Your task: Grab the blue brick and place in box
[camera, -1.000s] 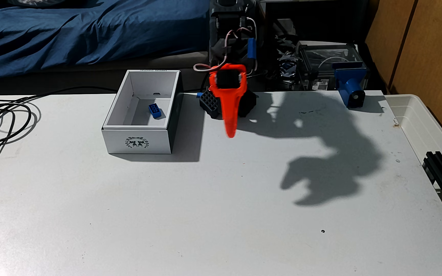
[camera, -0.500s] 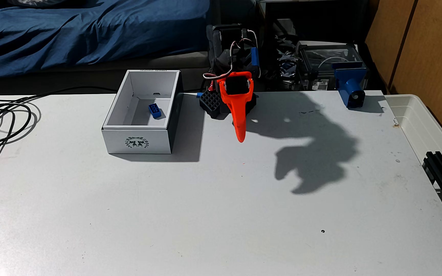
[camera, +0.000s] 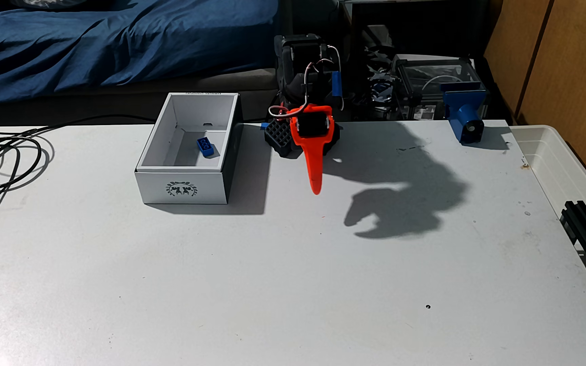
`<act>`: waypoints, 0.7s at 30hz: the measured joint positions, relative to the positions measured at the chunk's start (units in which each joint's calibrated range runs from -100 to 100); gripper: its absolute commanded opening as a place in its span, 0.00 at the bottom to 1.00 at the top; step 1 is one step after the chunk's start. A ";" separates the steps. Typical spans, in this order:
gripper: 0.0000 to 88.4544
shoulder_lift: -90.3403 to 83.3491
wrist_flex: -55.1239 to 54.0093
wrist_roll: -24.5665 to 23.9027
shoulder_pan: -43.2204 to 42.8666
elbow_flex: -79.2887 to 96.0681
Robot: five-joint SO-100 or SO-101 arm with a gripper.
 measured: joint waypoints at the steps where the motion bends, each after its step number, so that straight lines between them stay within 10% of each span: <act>1: 0.01 0.00 0.00 0.00 0.15 0.00; 21: 0.01 0.00 0.00 0.00 0.37 0.00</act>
